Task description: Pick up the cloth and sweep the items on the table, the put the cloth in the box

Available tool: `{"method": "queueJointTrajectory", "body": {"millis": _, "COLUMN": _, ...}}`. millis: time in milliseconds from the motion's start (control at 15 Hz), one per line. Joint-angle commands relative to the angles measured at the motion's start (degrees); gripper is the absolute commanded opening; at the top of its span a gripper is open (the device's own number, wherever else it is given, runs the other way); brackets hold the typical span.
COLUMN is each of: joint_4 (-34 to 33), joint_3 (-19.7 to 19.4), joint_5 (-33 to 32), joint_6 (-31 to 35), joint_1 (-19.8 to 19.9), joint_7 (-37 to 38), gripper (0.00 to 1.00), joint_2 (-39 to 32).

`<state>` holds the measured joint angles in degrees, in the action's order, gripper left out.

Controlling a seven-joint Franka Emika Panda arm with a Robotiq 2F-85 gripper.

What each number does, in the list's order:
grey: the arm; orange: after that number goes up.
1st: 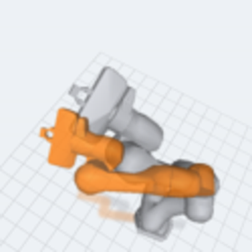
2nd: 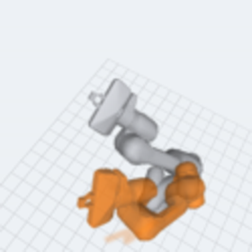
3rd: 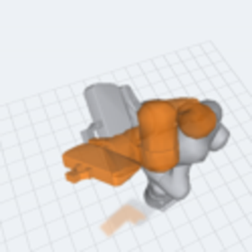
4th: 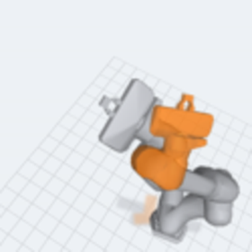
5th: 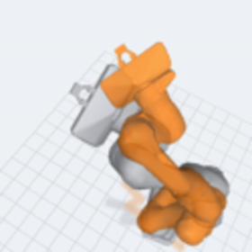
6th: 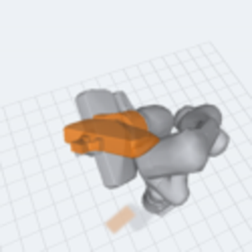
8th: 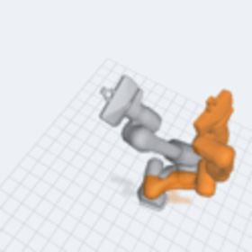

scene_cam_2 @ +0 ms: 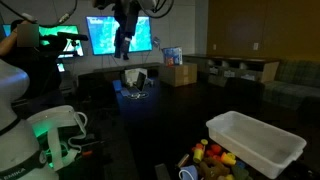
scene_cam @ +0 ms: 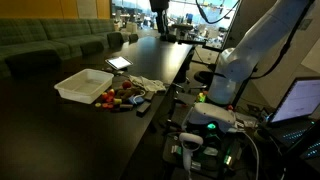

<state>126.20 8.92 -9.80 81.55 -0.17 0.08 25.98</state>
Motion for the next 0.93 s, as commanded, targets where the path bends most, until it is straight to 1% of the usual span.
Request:
{"method": "queueJointTrajectory", "body": {"millis": 0, "joint_4": -0.27, "joint_3": -1.45, "joint_5": -0.45, "joint_6": -0.24, "joint_1": -1.83, "joint_7": 0.62, "gripper": 1.00, "joint_2": -0.17}}
{"method": "queueJointTrajectory", "body": {"millis": 200, "joint_4": -0.42, "joint_3": -1.45, "joint_5": -0.45, "joint_6": -0.24, "joint_1": -1.83, "joint_7": 0.62, "gripper": 1.00, "joint_2": 0.00}}
{"method": "queueJointTrajectory", "body": {"millis": 400, "joint_4": 0.13, "joint_3": -2.11, "joint_5": -0.60, "joint_6": 1.69, "joint_1": -1.56, "joint_7": 0.83, "gripper": 1.00, "joint_2": -0.42}}
{"method": "queueJointTrajectory", "body": {"millis": 600, "joint_4": 3.01, "joint_3": -4.45, "joint_5": -0.82, "joint_6": 7.25, "joint_1": -0.59, "joint_7": 0.46, "gripper": 1.00, "joint_2": -0.24}}
{"method": "queueJointTrajectory", "body": {"millis": 867, "joint_4": 10.31, "joint_3": -9.99, "joint_5": -3.03, "joint_6": 20.14, "joint_1": 1.79, "joint_7": -2.16, "gripper": 1.00, "joint_2": 0.22}}
